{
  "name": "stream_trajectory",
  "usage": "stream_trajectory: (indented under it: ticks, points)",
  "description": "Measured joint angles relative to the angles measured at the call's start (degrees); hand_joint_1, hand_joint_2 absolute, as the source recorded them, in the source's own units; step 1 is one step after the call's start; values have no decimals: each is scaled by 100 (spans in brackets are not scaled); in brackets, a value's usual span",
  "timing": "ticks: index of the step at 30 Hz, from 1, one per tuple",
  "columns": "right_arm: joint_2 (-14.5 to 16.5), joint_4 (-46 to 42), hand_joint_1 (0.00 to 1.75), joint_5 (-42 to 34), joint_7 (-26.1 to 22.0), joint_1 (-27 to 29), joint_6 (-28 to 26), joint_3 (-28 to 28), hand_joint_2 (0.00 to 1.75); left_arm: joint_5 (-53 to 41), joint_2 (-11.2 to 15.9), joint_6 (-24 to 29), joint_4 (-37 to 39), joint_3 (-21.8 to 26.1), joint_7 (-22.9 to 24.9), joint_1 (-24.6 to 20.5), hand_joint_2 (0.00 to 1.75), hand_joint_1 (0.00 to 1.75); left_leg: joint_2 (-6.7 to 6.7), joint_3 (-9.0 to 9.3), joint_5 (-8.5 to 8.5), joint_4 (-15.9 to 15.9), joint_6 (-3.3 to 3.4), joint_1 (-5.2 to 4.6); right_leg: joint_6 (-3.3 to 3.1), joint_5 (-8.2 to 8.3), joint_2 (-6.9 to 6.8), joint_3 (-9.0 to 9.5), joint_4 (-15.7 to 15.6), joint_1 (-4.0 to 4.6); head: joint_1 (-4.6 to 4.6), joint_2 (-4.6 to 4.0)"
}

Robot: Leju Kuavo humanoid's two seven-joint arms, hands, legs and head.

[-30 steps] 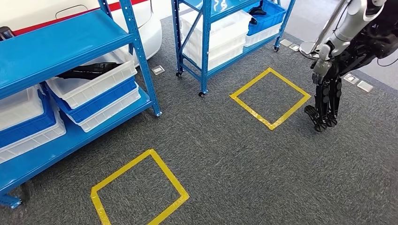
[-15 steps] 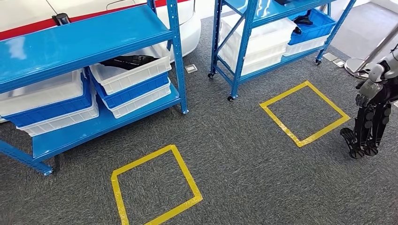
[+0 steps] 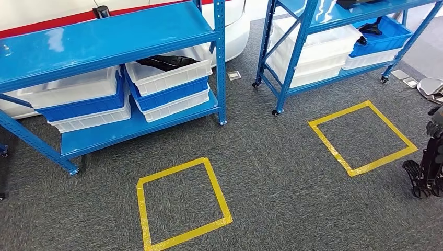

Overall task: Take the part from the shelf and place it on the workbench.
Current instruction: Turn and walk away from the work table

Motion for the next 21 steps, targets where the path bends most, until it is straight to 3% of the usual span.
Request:
stream_trajectory:
  ticks: [2,4,6,8,9,10,12,13,15,18,19,21]
  points:
    - [9,-10,0,15,2,-47,0,9,0,9,-11,0,-6,31,-25,-1,0,0,-123,-24,19,-15,48,-22,49,-4,-101,34,-17,-7,2,0]
    - [26,-29,0,44,2,-94,20,36,0,38,-26,12,-11,74,-38,-1,0,0,-269,-13,81,-72,126,16,75,-151,124,-43,197,-22,18,0]
    - [31,-40,0,75,5,-114,58,70,0,66,-44,29,-16,111,-49,-13,0,0,-434,-7,137,-115,188,57,61,-466,496,-316,805,-46,43,0]
    - [26,-39,0,92,11,-111,86,93,0,72,-58,33,-17,126,-56,-18,0,0,-596,-28,149,-112,199,57,58,-718,611,-641,1490,-52,61,0]
    - [27,-39,0,97,14,-111,94,102,0,73,-64,34,-17,129,-58,-12,0,0,-678,-34,154,-109,198,57,81,-754,627,-733,1669,-57,66,0]
    - [28,-39,0,100,14,-117,96,107,0,74,-70,34,-17,133,-58,-4,0,0,-779,-33,159,-102,190,62,138,-654,646,-685,1541,-72,70,0]
    - [27,-40,0,100,14,-132,96,112,0,75,-80,36,-18,144,-59,6,0,0,-968,-35,160,-75,156,75,266,-286,795,-342,756,-128,77,0]
    - [26,-40,0,101,14,-140,96,114,0,78,-84,36,-19,150,-62,5,0,0,-1056,-46,154,-50,124,69,298,-123,898,-164,341,-148,84,0]
    - [28,-40,0,116,16,-158,92,122,0,99,-87,37,-25,164,-86,5,0,0,-1158,-87,149,-19,55,56,249,-39,1003,-55,51,-155,92,0]
    - [49,-43,0,167,23,-223,89,147,0,153,-90,38,-33,217,-156,36,0,0,-1252,-143,180,-20,-40,76,117,-10,876,-44,55,-131,91,0]
    - [57,-44,0,183,28,-246,93,155,0,168,-91,38,-35,239,-179,46,0,0,-1178,-172,159,28,-64,72,82,5,829,-37,50,-138,86,0]
    - [70,-45,0,202,42,-273,102,169,0,185,-95,38,-41,264,-218,43,0,0,-864,-325,-42,354,-100,56,13,19,712,-32,37,-149,28,0]
